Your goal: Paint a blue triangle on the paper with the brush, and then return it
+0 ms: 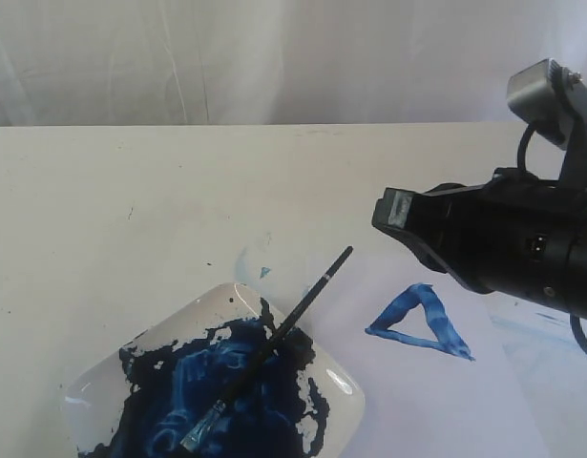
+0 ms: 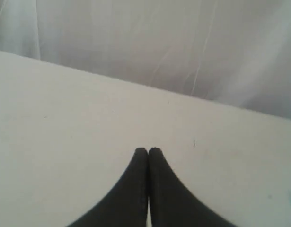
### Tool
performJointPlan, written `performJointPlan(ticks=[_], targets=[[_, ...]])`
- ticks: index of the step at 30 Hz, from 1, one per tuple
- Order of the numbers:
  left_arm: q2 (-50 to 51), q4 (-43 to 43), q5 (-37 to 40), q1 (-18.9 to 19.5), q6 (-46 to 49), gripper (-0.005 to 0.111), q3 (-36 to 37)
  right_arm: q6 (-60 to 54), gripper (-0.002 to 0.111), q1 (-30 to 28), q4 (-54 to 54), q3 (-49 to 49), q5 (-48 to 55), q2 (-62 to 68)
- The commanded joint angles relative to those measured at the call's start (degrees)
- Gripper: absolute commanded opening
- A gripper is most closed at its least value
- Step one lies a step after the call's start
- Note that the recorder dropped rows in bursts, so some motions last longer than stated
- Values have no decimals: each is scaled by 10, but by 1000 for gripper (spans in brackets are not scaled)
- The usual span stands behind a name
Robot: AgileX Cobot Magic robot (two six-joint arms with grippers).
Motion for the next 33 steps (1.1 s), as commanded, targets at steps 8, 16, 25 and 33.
performJointPlan(ticks=[8, 16, 25, 33], targets=[[-2, -155, 54, 3, 240, 0, 70, -1, 0, -1, -5, 5, -1, -3], [-2, -160, 106, 3, 293, 0, 70, -1, 0, -1, -5, 5, -3, -3], [-2, -187, 103, 3, 297, 0, 70, -1, 0, -1, -5, 5, -1, -3], [-2, -185, 103, 3, 297, 0, 70, -1, 0, -1, -5, 5, -1, -3]])
